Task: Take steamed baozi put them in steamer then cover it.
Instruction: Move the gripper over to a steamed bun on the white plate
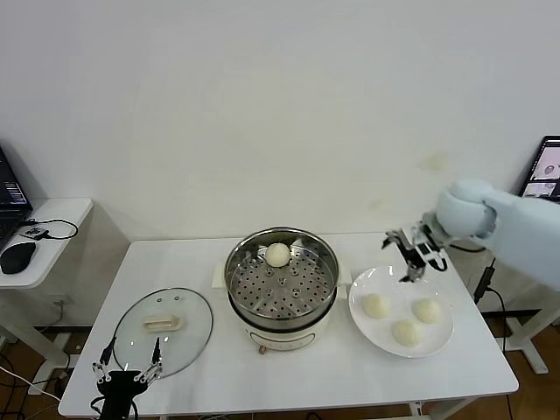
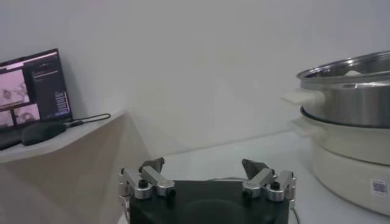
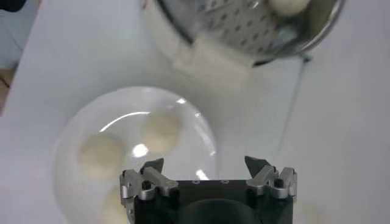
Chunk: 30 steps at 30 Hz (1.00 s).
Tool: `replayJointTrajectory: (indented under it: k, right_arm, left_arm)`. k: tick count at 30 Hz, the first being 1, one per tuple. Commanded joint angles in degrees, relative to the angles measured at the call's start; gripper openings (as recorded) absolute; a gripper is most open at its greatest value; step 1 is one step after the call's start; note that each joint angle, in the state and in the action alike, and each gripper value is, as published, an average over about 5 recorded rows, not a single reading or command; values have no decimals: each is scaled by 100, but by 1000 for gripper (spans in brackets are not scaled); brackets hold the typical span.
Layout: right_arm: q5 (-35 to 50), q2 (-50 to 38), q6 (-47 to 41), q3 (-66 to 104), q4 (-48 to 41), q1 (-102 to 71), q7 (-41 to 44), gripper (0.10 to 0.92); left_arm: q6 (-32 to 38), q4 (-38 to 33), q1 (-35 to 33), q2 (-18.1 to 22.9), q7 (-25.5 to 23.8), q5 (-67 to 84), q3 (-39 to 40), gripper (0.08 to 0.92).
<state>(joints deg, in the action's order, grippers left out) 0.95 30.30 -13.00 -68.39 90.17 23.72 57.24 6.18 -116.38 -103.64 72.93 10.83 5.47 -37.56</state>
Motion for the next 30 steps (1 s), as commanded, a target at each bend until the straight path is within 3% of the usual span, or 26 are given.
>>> replayJointTrajectory:
  k: [1, 15, 30]
  right_arm:
    - [-304, -334, -216, 545, -63, -1046, 7, 823]
    - [-544, 686, -189, 1457, -1096, -2306, -259, 823]
    - [-670, 1121, -115, 1846, -1631, -2773, -436, 823]
  left_arm:
    - [5, 15, -11, 2, 3, -7, -17, 823]
    - [16, 34, -81, 22, 3, -9, -175, 823]
    - [19, 49, -57, 8, -4, -5, -191, 823]
